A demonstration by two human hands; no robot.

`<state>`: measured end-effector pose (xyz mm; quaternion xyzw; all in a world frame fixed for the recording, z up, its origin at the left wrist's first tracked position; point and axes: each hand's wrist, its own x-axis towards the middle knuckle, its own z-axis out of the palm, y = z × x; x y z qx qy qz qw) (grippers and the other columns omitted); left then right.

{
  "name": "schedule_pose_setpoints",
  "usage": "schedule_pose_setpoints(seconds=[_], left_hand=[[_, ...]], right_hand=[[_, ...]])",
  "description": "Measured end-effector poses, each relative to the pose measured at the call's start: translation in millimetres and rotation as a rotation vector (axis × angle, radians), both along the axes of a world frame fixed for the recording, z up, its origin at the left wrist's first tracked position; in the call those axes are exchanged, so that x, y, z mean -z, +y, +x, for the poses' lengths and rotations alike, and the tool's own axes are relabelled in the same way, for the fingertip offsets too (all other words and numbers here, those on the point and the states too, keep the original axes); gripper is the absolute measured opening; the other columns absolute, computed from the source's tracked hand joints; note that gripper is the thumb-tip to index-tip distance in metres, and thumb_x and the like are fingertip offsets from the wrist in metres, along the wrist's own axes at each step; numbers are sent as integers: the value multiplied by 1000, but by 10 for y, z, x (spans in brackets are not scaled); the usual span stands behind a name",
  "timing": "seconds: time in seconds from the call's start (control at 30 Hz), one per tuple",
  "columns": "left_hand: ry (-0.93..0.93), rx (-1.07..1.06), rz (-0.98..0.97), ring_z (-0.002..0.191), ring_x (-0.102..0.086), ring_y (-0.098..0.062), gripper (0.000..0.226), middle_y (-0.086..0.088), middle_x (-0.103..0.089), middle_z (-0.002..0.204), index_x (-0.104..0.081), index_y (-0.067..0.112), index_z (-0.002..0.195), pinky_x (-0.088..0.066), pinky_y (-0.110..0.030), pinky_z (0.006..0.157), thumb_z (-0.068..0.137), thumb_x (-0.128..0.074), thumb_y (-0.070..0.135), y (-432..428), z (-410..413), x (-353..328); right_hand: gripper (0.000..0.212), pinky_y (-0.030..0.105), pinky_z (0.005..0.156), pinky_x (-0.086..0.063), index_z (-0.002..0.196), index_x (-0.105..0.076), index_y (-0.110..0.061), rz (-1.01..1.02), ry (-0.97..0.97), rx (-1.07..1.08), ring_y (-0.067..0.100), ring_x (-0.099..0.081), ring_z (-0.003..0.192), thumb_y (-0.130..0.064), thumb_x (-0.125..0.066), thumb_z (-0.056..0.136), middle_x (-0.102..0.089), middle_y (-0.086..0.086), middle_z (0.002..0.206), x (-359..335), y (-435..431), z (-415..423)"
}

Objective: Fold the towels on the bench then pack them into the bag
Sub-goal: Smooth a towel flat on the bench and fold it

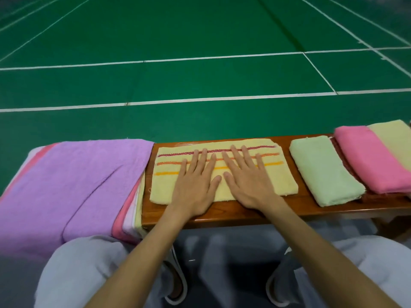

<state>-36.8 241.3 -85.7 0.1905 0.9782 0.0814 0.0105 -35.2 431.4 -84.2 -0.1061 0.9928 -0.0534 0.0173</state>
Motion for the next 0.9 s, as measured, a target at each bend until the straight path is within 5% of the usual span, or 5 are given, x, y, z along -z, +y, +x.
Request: schedule_pose_setpoints(seconds=[0.33,0.47,0.57,0.73,0.9], left_hand=[[18,-186,-50,156,19,-19,77,1,13,171,6,25,164,17,-43,124,101,-3,69,-530,-87,-22],[32,-198,-37,156,21,-20,81,1,15,170,6,28,164,26,-40,118,98,-4,73,-496,-66,-57],[29,-151,6,155,25,-21,80,2,18,170,7,32,164,19,-46,124,97,-3,75,-409,-71,-79],[20,-41,15,155,24,-24,74,1,16,170,8,37,163,7,-50,127,100,-6,72,-164,-41,-33],[0,-30,13,155,25,-26,74,-1,19,170,11,38,162,9,-51,127,99,-8,74,-91,13,-12]], right_hand=[[72,48,126,-2,164,-1,-23,-36,10,282,25,8,158,-61,-9,104,5,3,172,-38,567,-22],[68,47,121,-27,160,-22,-14,-185,133,453,35,-27,150,-52,-37,105,-25,15,165,-110,510,-11],[62,41,98,-47,137,-42,-7,-254,222,610,31,-50,122,-49,-62,96,-53,15,136,-243,471,-58],[45,33,72,-51,115,-59,-10,-385,69,654,26,-64,103,-46,-72,91,-67,9,116,-337,503,-141],[34,39,82,-48,119,-58,-7,-540,-12,544,33,-60,108,-31,-66,97,-64,12,118,-514,695,-260]])
